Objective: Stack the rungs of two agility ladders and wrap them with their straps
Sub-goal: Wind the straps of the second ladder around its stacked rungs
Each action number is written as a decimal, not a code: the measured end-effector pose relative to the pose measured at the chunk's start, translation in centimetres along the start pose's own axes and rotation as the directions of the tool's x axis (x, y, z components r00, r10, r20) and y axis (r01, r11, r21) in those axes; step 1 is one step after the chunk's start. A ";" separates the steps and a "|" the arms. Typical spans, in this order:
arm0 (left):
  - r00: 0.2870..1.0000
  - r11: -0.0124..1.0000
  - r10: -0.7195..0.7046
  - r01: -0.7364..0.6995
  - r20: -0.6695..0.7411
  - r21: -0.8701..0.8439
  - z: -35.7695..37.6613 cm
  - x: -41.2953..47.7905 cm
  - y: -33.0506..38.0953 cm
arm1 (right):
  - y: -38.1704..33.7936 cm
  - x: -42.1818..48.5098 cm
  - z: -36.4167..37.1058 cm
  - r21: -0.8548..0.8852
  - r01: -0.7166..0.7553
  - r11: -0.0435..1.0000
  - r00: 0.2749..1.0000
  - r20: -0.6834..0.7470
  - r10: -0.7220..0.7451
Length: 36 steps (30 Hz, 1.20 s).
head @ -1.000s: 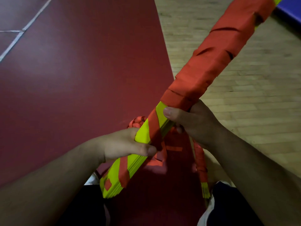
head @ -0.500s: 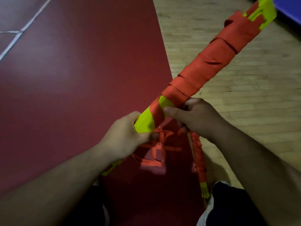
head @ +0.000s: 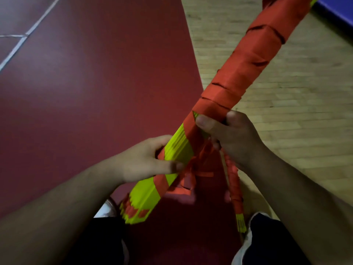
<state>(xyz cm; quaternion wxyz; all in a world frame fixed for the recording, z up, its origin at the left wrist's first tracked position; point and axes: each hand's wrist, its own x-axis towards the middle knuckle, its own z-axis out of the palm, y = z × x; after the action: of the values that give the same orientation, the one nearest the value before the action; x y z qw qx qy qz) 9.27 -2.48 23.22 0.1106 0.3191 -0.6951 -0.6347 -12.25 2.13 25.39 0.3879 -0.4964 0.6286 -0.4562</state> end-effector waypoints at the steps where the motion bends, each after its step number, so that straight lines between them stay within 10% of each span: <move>1: 0.998 0.998 -0.032 0.035 0.058 -0.054 0.1 -0.1 0.0 | 0.0 0.0 0.1 0.005 0.023 1.000 0.999 0.026 -0.023; 5: 0.961 0.967 -0.062 0.125 0.268 -0.224 1.1 -0.3 -0.1 | 0.0 0.0 0.1 0.045 0.074 0.996 0.993 0.092 -0.077; 10: 0.999 0.965 -0.046 0.048 0.011 -0.258 1.8 -0.1 -0.3 | -0.2 0.9 -1.0 -0.086 0.035 0.996 0.991 0.129 -0.024; 18: 0.902 0.946 -0.060 0.188 -0.428 0.264 2.3 0.9 -0.7 | 0.3 0.5 0.1 -0.276 -0.036 0.961 0.998 -0.054 0.022; 22: 0.938 0.854 -0.029 0.202 -0.345 0.480 2.2 0.7 -0.9 | 0.3 0.1 0.6 -0.281 -0.074 0.957 0.986 -0.166 0.028; 32: 0.948 0.954 0.019 0.077 0.316 -0.289 0.6 -0.6 0.6 | 0.0 -0.1 0.4 0.245 -0.019 0.969 0.992 0.126 -0.012; 36: 0.949 0.884 0.033 0.118 0.312 -0.451 -0.1 -0.9 0.5 | 0.1 0.3 -0.1 0.263 -0.007 0.965 0.989 0.143 -0.032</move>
<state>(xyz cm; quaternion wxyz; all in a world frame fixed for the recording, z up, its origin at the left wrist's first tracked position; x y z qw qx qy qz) 9.83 -2.03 23.89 0.0588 0.1947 -0.5243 -0.8269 -12.46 1.82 25.32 0.4922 -0.4767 0.5293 -0.5002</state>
